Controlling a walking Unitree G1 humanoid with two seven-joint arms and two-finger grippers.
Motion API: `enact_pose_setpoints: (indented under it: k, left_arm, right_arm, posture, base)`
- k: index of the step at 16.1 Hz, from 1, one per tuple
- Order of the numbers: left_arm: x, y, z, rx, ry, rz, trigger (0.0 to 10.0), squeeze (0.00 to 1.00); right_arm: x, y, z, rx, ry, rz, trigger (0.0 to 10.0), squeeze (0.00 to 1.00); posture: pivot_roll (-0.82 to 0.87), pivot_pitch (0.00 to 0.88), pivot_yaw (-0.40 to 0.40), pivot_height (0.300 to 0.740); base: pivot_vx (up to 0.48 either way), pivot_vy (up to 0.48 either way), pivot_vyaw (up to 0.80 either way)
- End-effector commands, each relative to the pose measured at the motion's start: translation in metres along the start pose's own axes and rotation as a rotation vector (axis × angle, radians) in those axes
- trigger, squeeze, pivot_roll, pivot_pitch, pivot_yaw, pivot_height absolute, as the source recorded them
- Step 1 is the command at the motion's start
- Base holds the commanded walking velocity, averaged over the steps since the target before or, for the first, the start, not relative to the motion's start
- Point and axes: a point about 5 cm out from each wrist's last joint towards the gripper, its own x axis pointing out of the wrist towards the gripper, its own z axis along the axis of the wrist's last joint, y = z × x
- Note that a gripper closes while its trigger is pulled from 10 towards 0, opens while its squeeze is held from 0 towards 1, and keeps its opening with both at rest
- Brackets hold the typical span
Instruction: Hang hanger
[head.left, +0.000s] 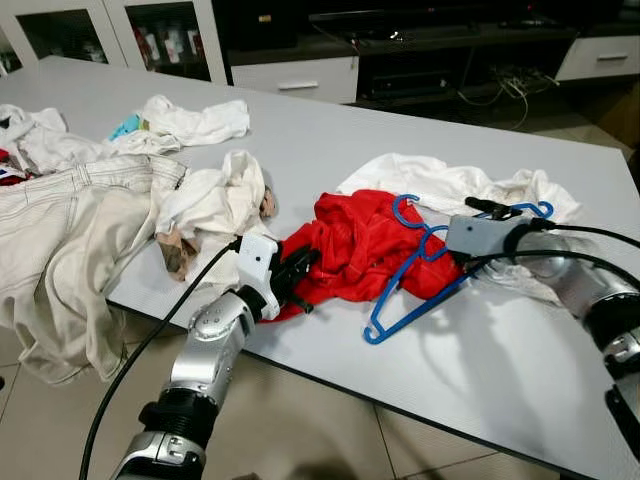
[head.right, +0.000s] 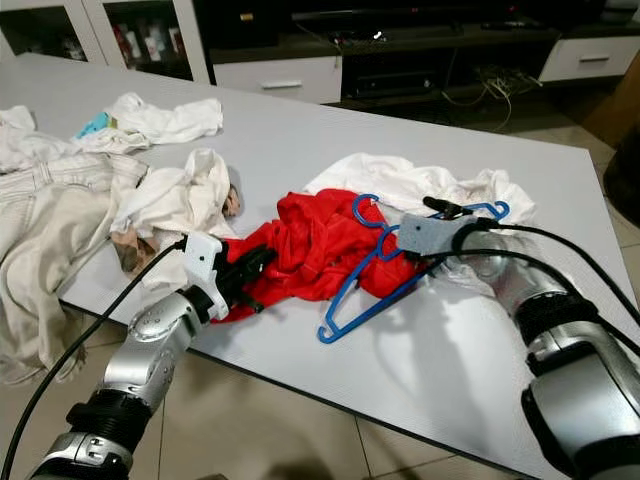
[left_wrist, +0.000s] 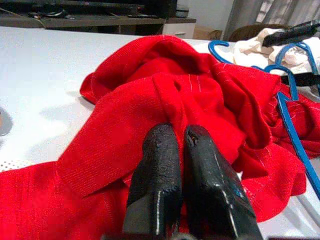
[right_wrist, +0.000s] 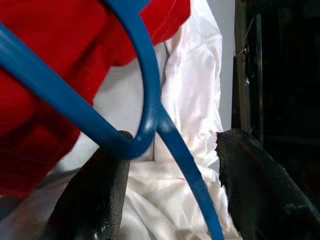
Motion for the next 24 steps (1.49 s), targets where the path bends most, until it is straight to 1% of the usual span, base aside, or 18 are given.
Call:
enact_pose_setpoints:
  k: [1, 3, 4, 5, 6, 8, 10, 13, 14, 15, 16, 17, 18, 20, 22, 24]
  left_arm:
    - [0.001, -0.001, 0.004, 0.023, -0.010, -0.004, 10.0, 0.00]
    - [0.001, -0.002, 0.004, 0.022, -0.011, -0.001, 10.0, 0.00]
    - [0.001, -0.002, 0.004, 0.021, -0.012, 0.001, 10.0, 0.00]
    - [0.000, -0.001, 0.003, 0.020, -0.012, 0.004, 10.0, 0.00]
    - [-0.001, -0.001, 0.003, 0.020, -0.011, 0.005, 10.0, 0.00]
    - [-0.001, 0.000, 0.003, 0.021, -0.012, 0.008, 10.0, 0.00]
    - [-0.001, 0.001, 0.004, 0.023, -0.013, 0.010, 10.0, 0.00]
    - [0.001, 0.000, 0.005, 0.025, -0.013, 0.002, 10.0, 0.00]
    - [0.003, -0.001, 0.005, 0.025, -0.011, -0.006, 10.0, 0.00]
    - [0.004, -0.002, 0.005, 0.025, -0.011, -0.010, 10.0, 0.00]
    - [0.005, -0.002, 0.005, 0.025, -0.011, -0.014, 10.0, 0.00]
    - [0.005, -0.003, 0.005, 0.025, -0.011, -0.015, 10.0, 0.00]
    - [0.006, -0.003, 0.006, 0.025, -0.011, -0.018, 10.0, 0.00]
    - [0.006, -0.002, 0.006, 0.025, -0.010, -0.019, 10.0, 0.00]
    - [0.005, -0.003, 0.006, 0.025, -0.011, -0.016, 10.0, 0.00]
    - [0.005, -0.003, 0.005, 0.024, -0.012, -0.013, 10.0, 0.00]
  right_arm:
    - [0.001, -0.009, 0.003, -0.025, -0.006, -0.017, 10.0, 0.00]
    - [0.003, -0.008, 0.003, -0.043, 0.008, -0.005, 10.0, 0.00]
    - [0.004, -0.008, 0.003, -0.041, 0.008, -0.007, 9.8, 0.00]
    - [0.004, -0.009, 0.004, -0.025, 0.005, -0.021, 3.6, 0.00]
    - [0.004, -0.009, 0.003, -0.015, 0.005, -0.030, 0.0, 0.00]
    - [0.004, -0.006, 0.001, 0.021, 0.008, -0.044, 0.0, 0.00]
    - [0.004, -0.001, -0.002, 0.079, 0.018, -0.080, 0.0, 0.00]
    - [0.002, -0.002, -0.006, 0.177, 0.029, -0.180, 0.0, 0.00]
    - [0.002, 0.001, -0.007, 0.230, 0.019, -0.212, 0.0, 0.00]
    - [0.002, 0.006, -0.006, 0.266, 0.006, -0.214, 0.0, 0.00]
    - [0.003, 0.013, -0.005, 0.250, 0.002, -0.187, 0.0, 0.00]
    - [0.003, 0.015, -0.005, 0.250, 0.000, -0.184, 0.0, 0.00]
    - [0.003, 0.015, -0.004, 0.274, -0.010, -0.223, 0.0, 0.00]
    - [0.003, 0.013, -0.003, 0.286, -0.017, -0.246, 0.0, 0.00]
    - [0.003, 0.009, 0.002, 0.318, -0.043, -0.307, 0.0, 0.00]
    - [0.003, 0.008, 0.003, 0.345, -0.049, -0.333, 0.0, 0.00]
  posture:
    - [-0.06, 0.000, 0.020, 0.740]
    - [-0.05, 0.000, 0.016, 0.740]
    - [-0.05, 0.000, 0.013, 0.740]
    - [-0.05, 0.000, 0.013, 0.740]
    - [-0.04, 0.000, 0.011, 0.740]
    - [-0.04, 0.000, 0.011, 0.740]
    - [-0.05, 0.000, 0.017, 0.740]
    - [-0.06, 0.000, 0.024, 0.740]
    - [-0.07, 0.000, 0.029, 0.740]
    - [-0.07, 0.000, 0.029, 0.740]
    - [-0.07, 0.000, 0.029, 0.740]
    - [-0.08, 0.000, 0.035, 0.740]
    - [-0.08, 0.000, 0.035, 0.740]
    - [-0.08, 0.000, 0.034, 0.740]
    - [-0.08, 0.000, 0.028, 0.740]
    - [-0.07, 0.000, 0.025, 0.740]
  base:
    - [0.000, 0.000, 0.00]
    - [0.000, 0.000, 0.00]
    - [0.000, 0.000, 0.00]
    - [0.000, 0.000, 0.00]
    - [0.000, 0.000, 0.00]
    - [0.000, 0.000, 0.00]
    - [0.000, 0.000, 0.00]
    - [0.000, 0.000, 0.00]
    - [0.000, 0.000, 0.00]
    - [0.000, 0.000, 0.00]
    - [0.000, 0.000, 0.00]
    - [0.000, 0.000, 0.00]
    - [0.000, 0.000, 0.00]
    - [0.000, 0.000, 0.00]
    - [0.000, 0.000, 0.00]
    - [0.000, 0.000, 0.00]
